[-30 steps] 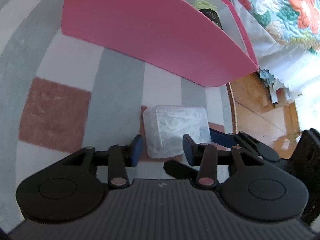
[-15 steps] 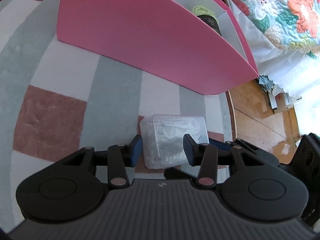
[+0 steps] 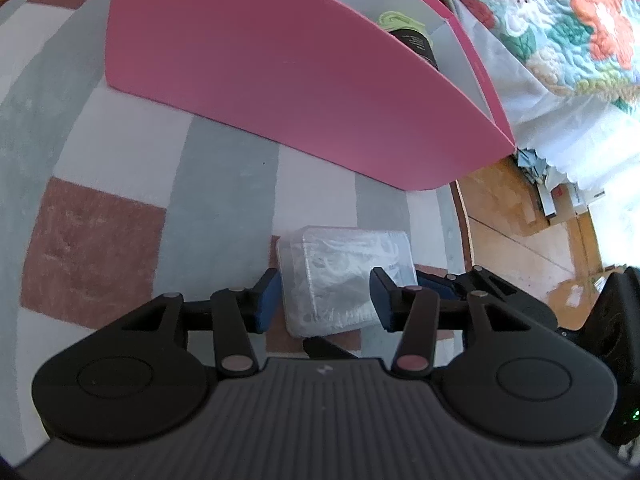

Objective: Organize objects
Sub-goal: 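Close the left tool on the floss-pick box and lift it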

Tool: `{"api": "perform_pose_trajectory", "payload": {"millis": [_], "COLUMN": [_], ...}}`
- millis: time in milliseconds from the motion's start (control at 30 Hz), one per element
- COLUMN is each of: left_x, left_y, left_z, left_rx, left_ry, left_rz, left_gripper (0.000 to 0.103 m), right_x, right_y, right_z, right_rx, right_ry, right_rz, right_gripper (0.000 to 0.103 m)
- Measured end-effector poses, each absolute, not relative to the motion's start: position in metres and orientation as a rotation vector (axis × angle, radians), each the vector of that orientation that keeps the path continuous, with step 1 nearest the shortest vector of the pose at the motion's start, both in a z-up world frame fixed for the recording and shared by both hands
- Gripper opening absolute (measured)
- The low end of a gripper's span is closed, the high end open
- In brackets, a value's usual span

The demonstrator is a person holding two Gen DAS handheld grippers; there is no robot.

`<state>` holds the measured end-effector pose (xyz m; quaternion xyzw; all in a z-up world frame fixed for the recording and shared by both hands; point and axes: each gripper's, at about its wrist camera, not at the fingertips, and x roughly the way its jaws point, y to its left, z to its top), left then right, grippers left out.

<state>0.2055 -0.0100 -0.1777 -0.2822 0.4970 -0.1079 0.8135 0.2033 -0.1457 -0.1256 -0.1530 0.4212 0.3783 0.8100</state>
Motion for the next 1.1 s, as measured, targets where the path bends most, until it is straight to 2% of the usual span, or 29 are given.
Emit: {"api": "perform_pose_trajectory", "payload": {"millis": [533, 1100], "left_x": [0.188, 0.156], "left_y": [-0.011, -0.008], "left_z": [-0.146, -0.078], "left_rx": [-0.556, -0.479], "left_ry": [1.060, 0.989], "left_rz": [-0.259, -0.281], "left_gripper": [0.047, 0.047], "right_x": [0.176, 0.154], "right_y": [-0.136, -0.139], "right_z": [-0.096, -0.038], "right_rx": [-0.413, -0.416], "right_ry": [0.849, 0.767], "right_rz": [0.773, 0.799], "right_gripper": [0.085, 0.085]}}
